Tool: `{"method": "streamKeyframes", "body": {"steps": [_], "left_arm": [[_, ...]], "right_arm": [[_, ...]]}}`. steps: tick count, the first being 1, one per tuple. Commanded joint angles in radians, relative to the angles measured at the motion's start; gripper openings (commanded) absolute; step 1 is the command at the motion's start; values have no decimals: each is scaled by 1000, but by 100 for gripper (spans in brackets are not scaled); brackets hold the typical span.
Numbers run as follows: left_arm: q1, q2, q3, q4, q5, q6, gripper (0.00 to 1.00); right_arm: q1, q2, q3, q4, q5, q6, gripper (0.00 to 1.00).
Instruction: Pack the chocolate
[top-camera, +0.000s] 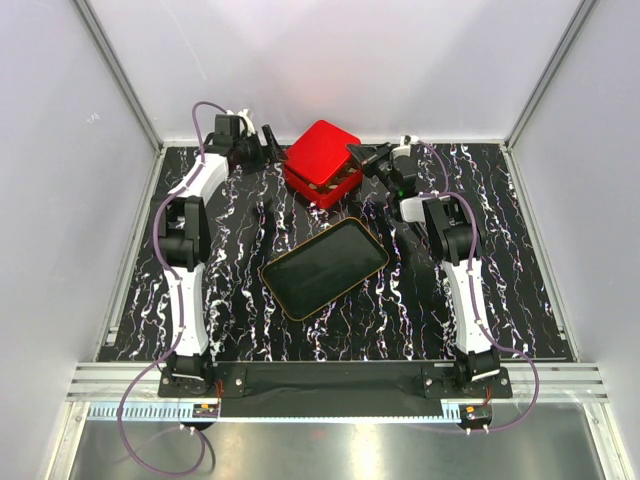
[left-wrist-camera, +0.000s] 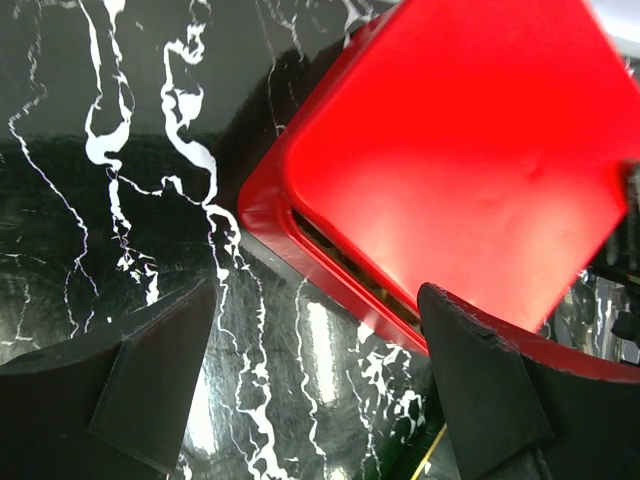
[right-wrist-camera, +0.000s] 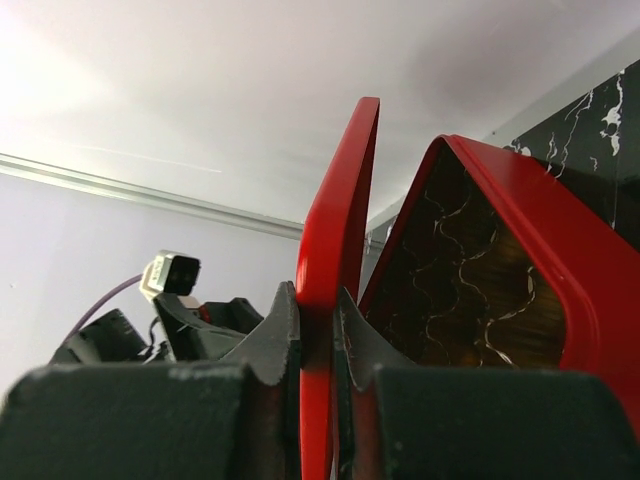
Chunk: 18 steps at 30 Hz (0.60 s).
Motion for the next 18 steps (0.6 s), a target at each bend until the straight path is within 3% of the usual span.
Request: {"method": "streamKeyframes", "body": {"steps": [1, 18], "left_arm": [[-1, 14, 40, 85, 38, -6, 88], [-13, 108, 97, 131, 65, -72, 86]], "right_arm": [[-6, -6, -14, 119, 38, 32, 0], [-7, -25, -122, 164, 75, 66, 1]]}}
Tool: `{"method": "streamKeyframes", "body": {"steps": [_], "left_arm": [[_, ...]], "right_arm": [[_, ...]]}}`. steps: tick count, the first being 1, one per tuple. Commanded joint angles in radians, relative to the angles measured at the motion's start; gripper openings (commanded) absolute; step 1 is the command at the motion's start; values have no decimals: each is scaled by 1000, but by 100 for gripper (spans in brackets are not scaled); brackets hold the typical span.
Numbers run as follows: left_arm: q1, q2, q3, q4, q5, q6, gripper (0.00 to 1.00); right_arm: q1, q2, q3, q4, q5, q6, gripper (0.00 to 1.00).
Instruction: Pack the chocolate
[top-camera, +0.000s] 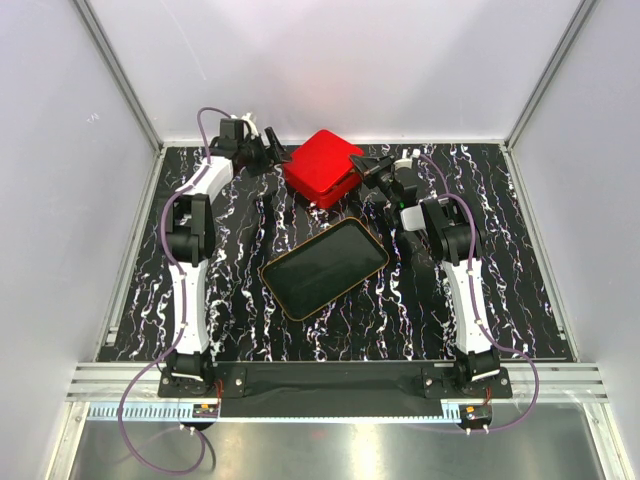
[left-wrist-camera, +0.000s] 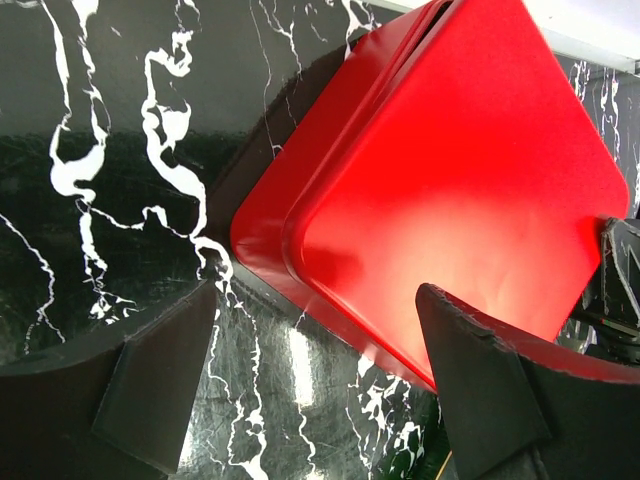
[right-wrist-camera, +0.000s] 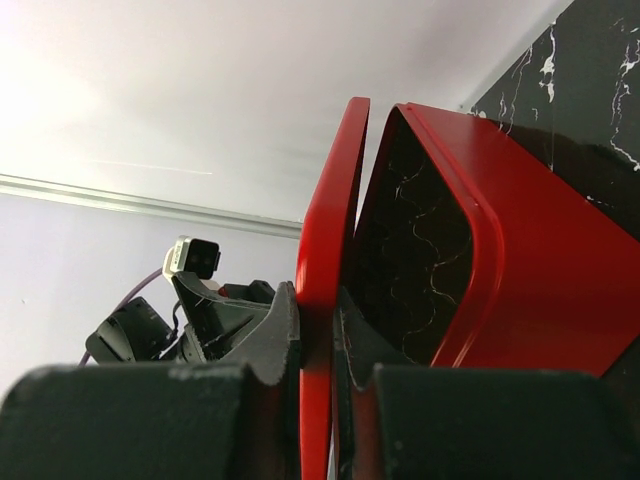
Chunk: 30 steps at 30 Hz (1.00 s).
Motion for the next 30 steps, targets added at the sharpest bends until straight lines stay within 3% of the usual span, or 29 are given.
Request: {"method": "streamKeyframes", "body": {"steps": [1, 5, 12, 23, 30], "left_arm": [[-7, 7, 50, 64, 28, -19, 86], [-8, -7, 44, 73, 31, -24, 86], [-21, -62, 36, 99, 13, -31, 86], [-45, -48, 37, 163, 62, -86, 87], [-51, -51, 16, 169, 60, -80, 86]], "right_arm": [[-6, -27, 1, 69, 50, -5, 1], [-6, -25, -10, 69, 70, 3, 4], [-14, -30, -33, 66, 84, 6, 25], [-31, -48, -50, 66, 92, 8, 39], [-51, -54, -39, 44, 86, -6, 40]]}}
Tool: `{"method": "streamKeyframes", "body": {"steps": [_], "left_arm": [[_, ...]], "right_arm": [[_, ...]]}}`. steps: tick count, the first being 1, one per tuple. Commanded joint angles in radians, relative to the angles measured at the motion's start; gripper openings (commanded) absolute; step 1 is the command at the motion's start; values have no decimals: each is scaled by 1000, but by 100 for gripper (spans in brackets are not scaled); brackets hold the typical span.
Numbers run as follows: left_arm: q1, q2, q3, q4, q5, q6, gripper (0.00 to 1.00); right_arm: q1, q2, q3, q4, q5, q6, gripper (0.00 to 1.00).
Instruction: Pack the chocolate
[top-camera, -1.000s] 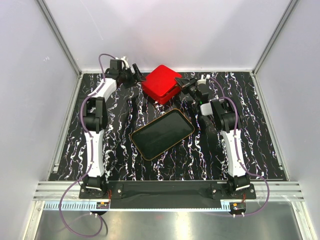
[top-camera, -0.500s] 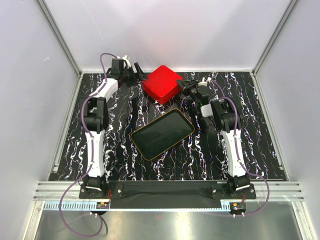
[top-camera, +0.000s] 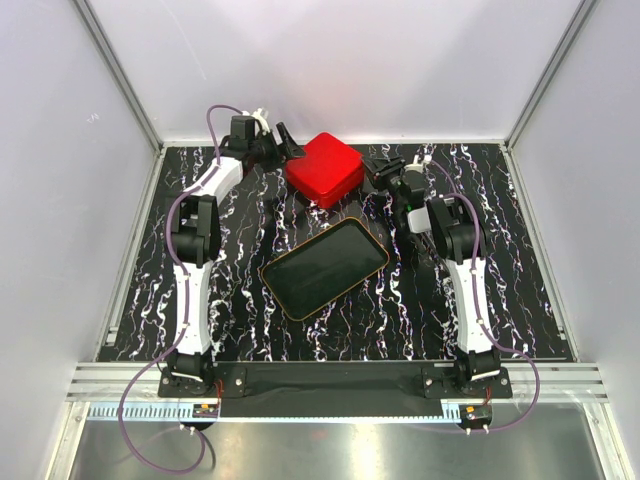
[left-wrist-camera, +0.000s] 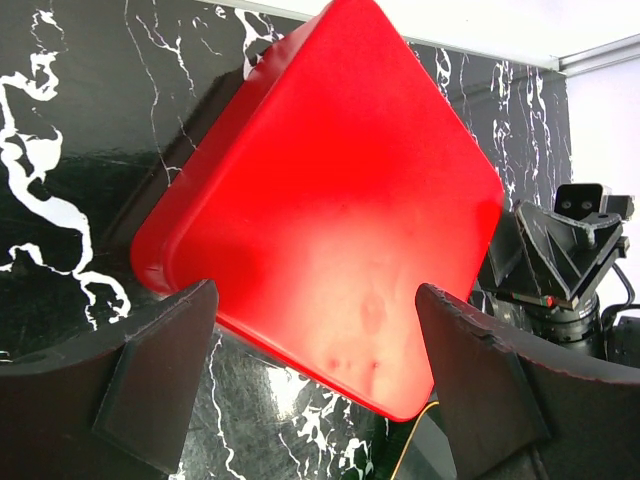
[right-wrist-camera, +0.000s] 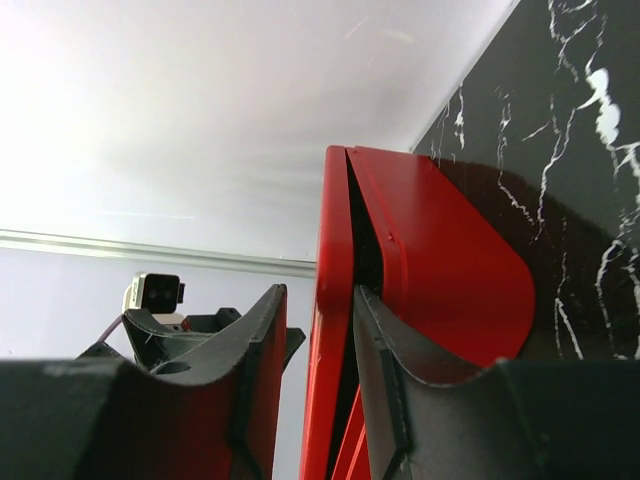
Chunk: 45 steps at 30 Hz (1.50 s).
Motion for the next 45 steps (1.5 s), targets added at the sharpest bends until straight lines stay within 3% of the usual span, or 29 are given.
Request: {"method": "streamKeyframes", "body": {"steps": [1, 13, 16, 19, 22, 27, 38, 45], "left_arm": [[-1, -53, 10, 74, 19, -4, 86], [-15, -8, 33, 111, 51, -40, 87], [-18, 7, 42, 109, 60, -47, 87], [-22, 10, 42, 119, 68, -54, 87], [-24, 4, 41, 119, 70, -51, 87], [-24, 3, 41, 120, 76, -53, 87], [-24, 21, 34, 142, 85, -79, 87], [-32, 38, 31, 157, 94, -86, 87]], "right_arm": [[-14, -56, 13, 32, 30, -17, 40], [-18, -221, -46, -149, 99, -222, 42], [-17, -279, -20, -308, 119, -328, 40], [2, -322, 98, -596, 142, -493, 36], [37, -333, 180, -723, 157, -676, 35], [75, -278, 344, -899, 58, -849, 29], [132, -155, 485, -1083, 74, -953, 28], [132, -103, 527, -1226, 247, -974, 24]]}}
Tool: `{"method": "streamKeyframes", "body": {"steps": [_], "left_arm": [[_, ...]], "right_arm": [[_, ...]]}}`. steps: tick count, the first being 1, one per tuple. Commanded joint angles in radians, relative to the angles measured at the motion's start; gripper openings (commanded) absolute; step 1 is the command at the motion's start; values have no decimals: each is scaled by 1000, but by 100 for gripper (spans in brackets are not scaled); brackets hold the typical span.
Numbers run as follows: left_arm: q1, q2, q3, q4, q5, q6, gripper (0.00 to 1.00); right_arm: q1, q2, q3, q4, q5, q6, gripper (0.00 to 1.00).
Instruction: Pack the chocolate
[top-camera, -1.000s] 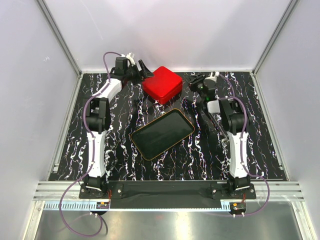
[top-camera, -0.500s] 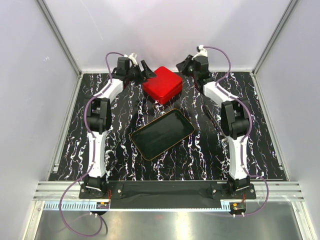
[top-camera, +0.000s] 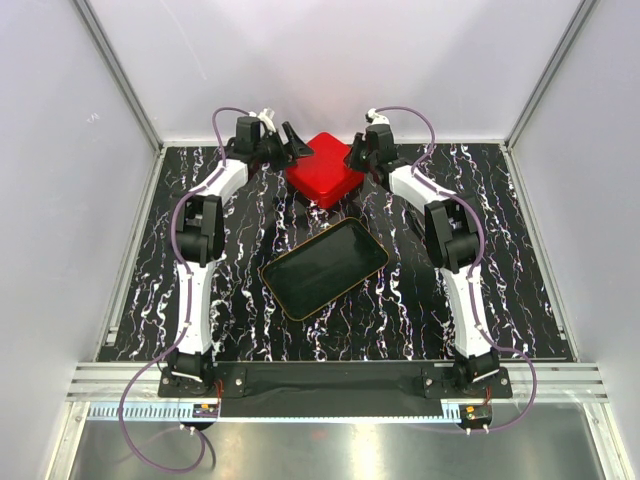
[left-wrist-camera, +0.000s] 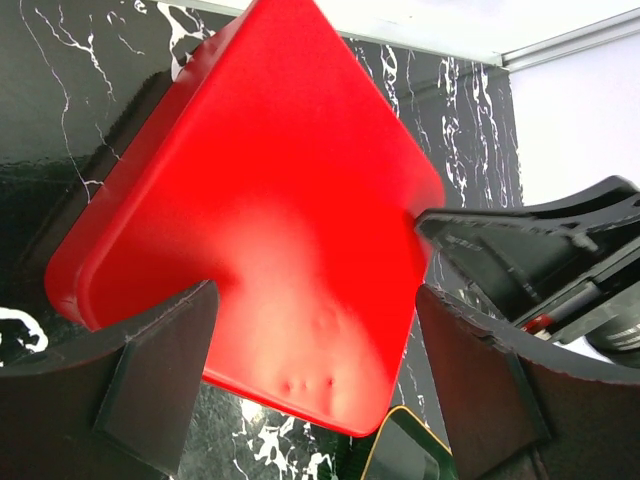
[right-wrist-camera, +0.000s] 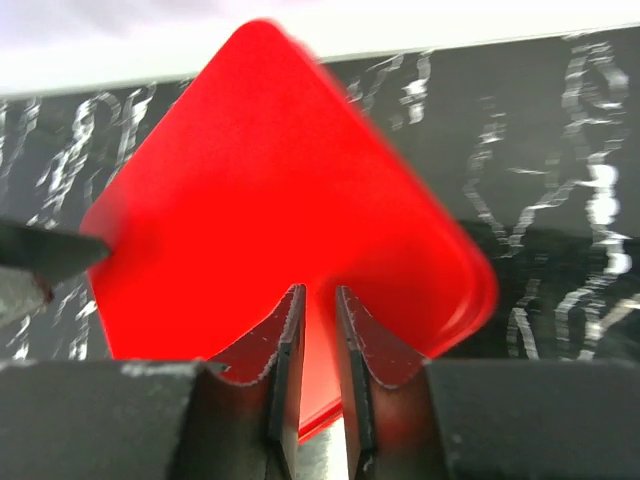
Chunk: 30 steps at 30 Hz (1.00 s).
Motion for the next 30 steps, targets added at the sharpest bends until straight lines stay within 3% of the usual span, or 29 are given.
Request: {"method": "streamKeyframes", "body": {"steps": [1, 18, 30], "left_arm": [[-8, 14, 30, 65, 24, -6, 87], [-8, 6, 56, 65, 51, -26, 86], [21, -72, 57, -16, -33, 45, 87]], "right_arm": [[-6, 8, 30, -112, 128, -39, 24], [-7, -18, 56, -138, 188, -64, 27], [-7, -1, 73, -142, 176, -87, 28]]}}
